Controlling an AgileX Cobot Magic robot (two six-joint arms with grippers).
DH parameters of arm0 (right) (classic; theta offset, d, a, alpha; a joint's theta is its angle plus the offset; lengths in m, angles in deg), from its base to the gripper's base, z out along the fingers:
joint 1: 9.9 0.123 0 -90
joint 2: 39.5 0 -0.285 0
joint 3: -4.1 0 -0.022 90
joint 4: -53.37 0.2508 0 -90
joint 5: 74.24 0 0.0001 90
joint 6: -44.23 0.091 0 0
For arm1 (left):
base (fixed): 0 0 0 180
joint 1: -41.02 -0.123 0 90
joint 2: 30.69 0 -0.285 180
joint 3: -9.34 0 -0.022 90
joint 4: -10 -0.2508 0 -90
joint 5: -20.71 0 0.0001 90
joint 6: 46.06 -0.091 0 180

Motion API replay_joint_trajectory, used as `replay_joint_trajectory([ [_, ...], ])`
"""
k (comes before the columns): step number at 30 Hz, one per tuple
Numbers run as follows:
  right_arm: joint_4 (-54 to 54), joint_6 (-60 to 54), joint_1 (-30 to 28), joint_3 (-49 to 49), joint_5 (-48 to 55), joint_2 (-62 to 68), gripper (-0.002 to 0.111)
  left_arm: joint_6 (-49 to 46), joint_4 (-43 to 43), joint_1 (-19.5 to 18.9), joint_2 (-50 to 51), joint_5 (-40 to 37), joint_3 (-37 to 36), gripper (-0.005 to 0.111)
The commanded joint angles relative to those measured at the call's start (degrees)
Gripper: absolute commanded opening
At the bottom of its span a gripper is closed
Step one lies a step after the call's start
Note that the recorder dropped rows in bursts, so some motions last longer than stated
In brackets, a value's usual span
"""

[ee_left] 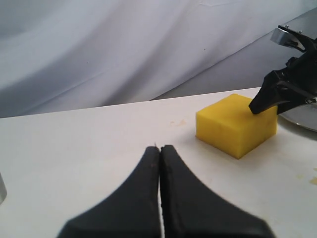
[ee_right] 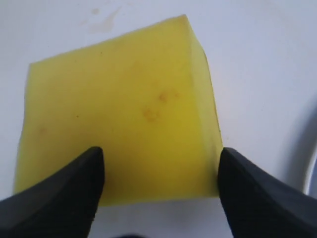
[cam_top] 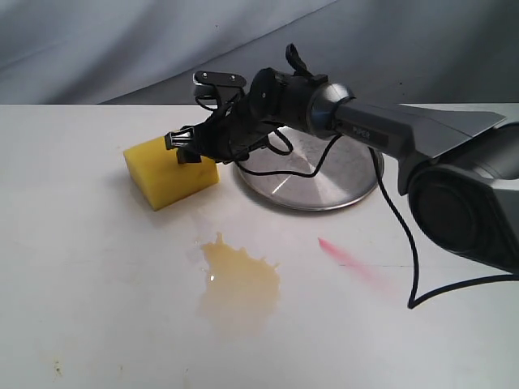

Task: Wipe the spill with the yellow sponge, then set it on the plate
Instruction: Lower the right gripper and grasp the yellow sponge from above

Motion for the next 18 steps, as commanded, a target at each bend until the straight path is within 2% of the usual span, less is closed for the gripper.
replay_joint_trajectory([
  [1,1.4,-1.7,0.3,-0.4,2.6,1.1,0.060,0.0,0.3,0.3,-0.2,0.4,-0.3,0.000],
  [5,2.1,-2.0,0.3,-0.4,3.5,2.0,0.055,0.0,0.3,0.3,-0.2,0.4,-0.3,0.000],
  [7,2.1,-2.0,0.3,-0.4,3.5,2.0,0.044,0.0,0.3,0.3,-0.2,0.4,-0.3,0.000],
  [12,1.9,-2.0,0.3,-0.4,3.9,1.2,0.003,0.0,0.3,0.3,-0.2,0.4,-0.3,0.000],
  [13,1.9,-2.0,0.3,-0.4,4.0,0.9,0.000,0.0,0.3,0.3,-0.2,0.4,-0.3,0.000],
  [18,1.9,-2.1,0.5,-0.4,5.5,-3.4,0.000,0.0,0.3,0.3,-0.2,0.4,-0.3,0.000],
])
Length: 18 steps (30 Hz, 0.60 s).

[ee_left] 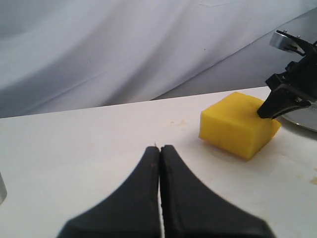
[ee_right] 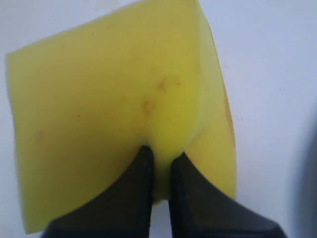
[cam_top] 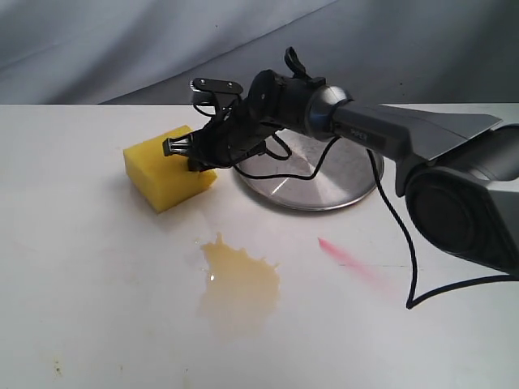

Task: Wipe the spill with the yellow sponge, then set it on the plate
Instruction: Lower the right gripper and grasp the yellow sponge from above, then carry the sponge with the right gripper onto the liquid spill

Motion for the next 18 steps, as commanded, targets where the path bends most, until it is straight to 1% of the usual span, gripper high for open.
replay_joint_trajectory([
  [1,-0.2,-2.2,0.8,0.1,3.5,-5.9,0.000,0.0,0.3,0.3,-0.2,0.4,-0.3,0.000],
  [4,-0.9,-4.9,1.1,2.7,8.7,-11.3,0.000,0.0,0.3,0.3,-0.2,0.4,-0.3,0.000],
  [8,-2.5,-7.2,1.6,23.3,9.9,-26.6,0.000,0.0,0.3,0.3,-0.2,0.4,-0.3,0.000],
  [10,-5.9,-6.6,2.4,31.0,10.9,-33.3,0.000,0.0,0.3,0.3,-0.2,0.4,-0.3,0.000],
  [12,-10.3,-3.9,2.4,35.8,12.9,-38.0,0.000,0.0,0.3,0.3,-0.2,0.4,-0.3,0.000],
  [14,-15.2,-1.4,2.4,39.6,14.6,-39.8,0.000,0.0,0.3,0.3,-0.2,0.4,-0.3,0.000],
  [16,-17.0,-0.6,2.4,41.8,16.3,-39.7,0.000,0.0,0.3,0.3,-0.2,0.4,-0.3,0.000],
  [18,-17.0,-0.7,2.4,44.5,15.0,-39.7,0.000,0.0,0.3,0.3,-0.2,0.4,-0.3,0.000],
])
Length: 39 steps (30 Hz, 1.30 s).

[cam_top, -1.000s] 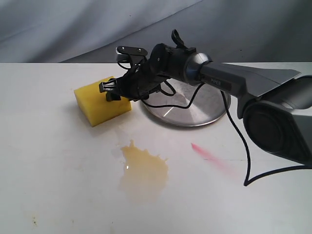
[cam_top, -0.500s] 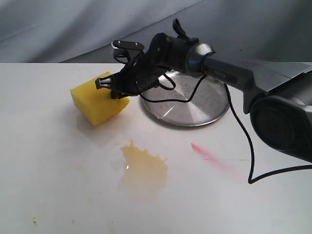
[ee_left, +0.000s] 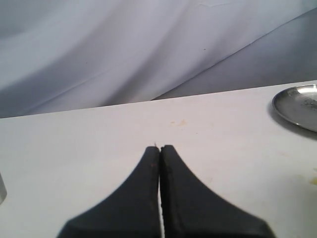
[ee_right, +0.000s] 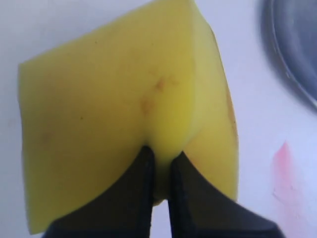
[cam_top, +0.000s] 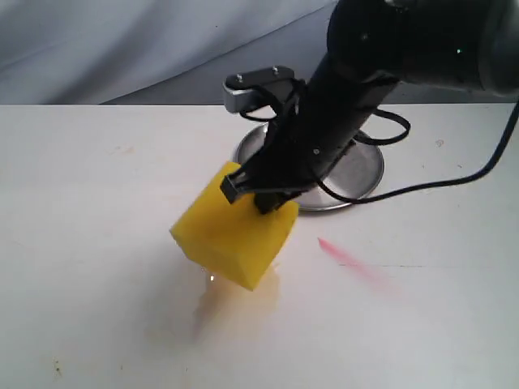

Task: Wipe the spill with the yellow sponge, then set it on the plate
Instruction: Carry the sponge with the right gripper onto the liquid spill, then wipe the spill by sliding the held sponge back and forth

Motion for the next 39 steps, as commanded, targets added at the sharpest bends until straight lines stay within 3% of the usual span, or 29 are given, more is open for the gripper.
replay_joint_trajectory([
  [1,-2.1,0.7,-0.1,5.8,-1.1,-0.5,0.000,0.0,0.3,0.3,-0.2,0.4,-0.3,0.000],
  [21,-3.6,-2.0,0.0,8.8,-5.1,13.1,0.000,0.0,0.3,0.3,-0.2,0.4,-0.3,0.000],
  [27,-3.7,-2.0,3.6,8.6,-8.1,14.4,0.000,0.0,0.3,0.3,-0.2,0.4,-0.3,0.000],
  [35,-19.7,9.9,12.1,-4.8,1.7,23.1,0.000,0.0,0.3,0.3,-0.2,0.4,-0.3,0.000],
  [39,-19.8,9.9,13.8,-13.1,5.6,26.9,0.000,0.0,0.3,0.3,-0.2,0.4,-0.3,0.000],
])
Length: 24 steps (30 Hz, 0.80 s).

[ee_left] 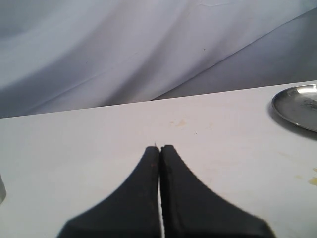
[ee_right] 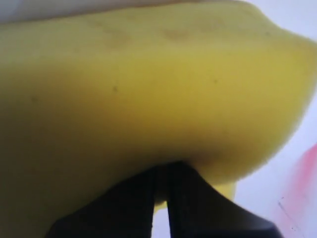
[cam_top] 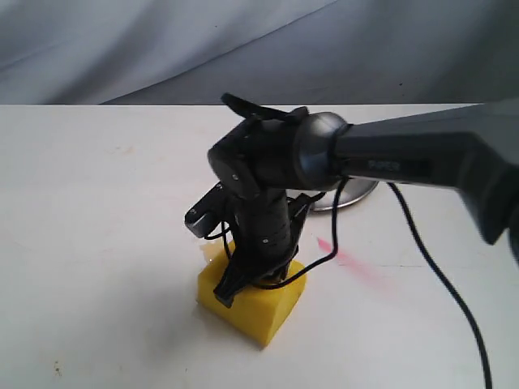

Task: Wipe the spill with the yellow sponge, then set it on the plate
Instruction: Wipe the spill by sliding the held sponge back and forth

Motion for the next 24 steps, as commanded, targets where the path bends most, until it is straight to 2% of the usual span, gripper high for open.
replay_joint_trajectory([
  [1,2.9,0.5,2.6,-7.7,-2.6,6.9,0.000,0.0,0.3,0.3,-0.2,0.4,-0.3,0.000],
  [17,-1.9,0.4,2.9,-35.2,7.1,19.8,0.000,0.0,0.3,0.3,-0.2,0.4,-0.3,0.000],
  [24,-1.9,0.0,2.2,-37.7,9.0,20.5,0.000,0.0,0.3,0.3,-0.2,0.4,-0.3,0.000],
])
